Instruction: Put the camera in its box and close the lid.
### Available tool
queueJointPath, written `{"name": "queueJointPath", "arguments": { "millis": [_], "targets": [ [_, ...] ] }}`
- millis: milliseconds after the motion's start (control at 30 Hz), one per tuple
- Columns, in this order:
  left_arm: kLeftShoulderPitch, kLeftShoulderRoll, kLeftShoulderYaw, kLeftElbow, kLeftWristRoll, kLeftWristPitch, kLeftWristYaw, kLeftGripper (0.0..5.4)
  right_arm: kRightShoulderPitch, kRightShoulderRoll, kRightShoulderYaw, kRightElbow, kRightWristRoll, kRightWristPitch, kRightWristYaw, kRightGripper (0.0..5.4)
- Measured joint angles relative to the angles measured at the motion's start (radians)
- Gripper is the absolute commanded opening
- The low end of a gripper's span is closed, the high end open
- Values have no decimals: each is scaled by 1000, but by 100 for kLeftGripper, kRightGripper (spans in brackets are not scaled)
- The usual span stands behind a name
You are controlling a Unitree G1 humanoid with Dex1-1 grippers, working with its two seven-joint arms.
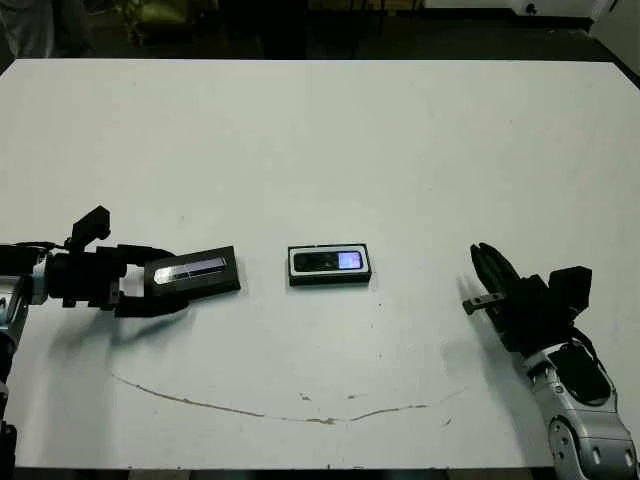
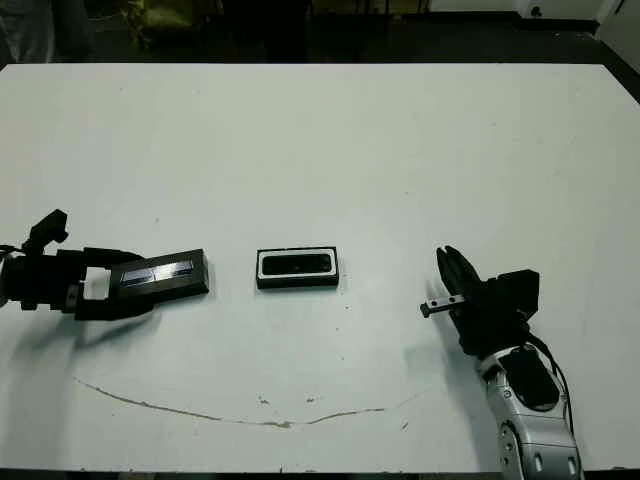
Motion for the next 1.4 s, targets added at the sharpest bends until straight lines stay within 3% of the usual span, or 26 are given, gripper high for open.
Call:
{"name": "queueJointPath", "arguments": {
  "millis": [67, 300, 567, 733, 1000, 1233, 1400],
  "targets": [
    [0, 0, 4, -5, -2, 7, 0, 263, 0, 0, 0, -3, 0, 5, -1, 0],
    [-10, 0, 6, 22, -4, 13, -40, 262, 0, 0, -1, -6, 0, 16, -2, 0],
    [-39, 23, -11, -8, 1, 110, -85, 262, 4, 0, -1, -13, -1, 25, -6, 0],
    [-40, 45, 17, -205, -55, 244, -77, 262, 4, -1, 4, -4, -3, 20, 2, 0],
    [-37, 46, 69, -545, -149, 382, 106, 262, 1, 3, 19, 52, 1, -52, 45, 0],
    [-37, -4, 47, -772, -161, 497, 323, 262, 8, 23, 41, 44, -13, -56, 23, 0],
    [-39, -15, -37, -907, -125, 569, 427, 262, 18, 25, 62, 7, -38, -20, -13, 0]
  ]
}}
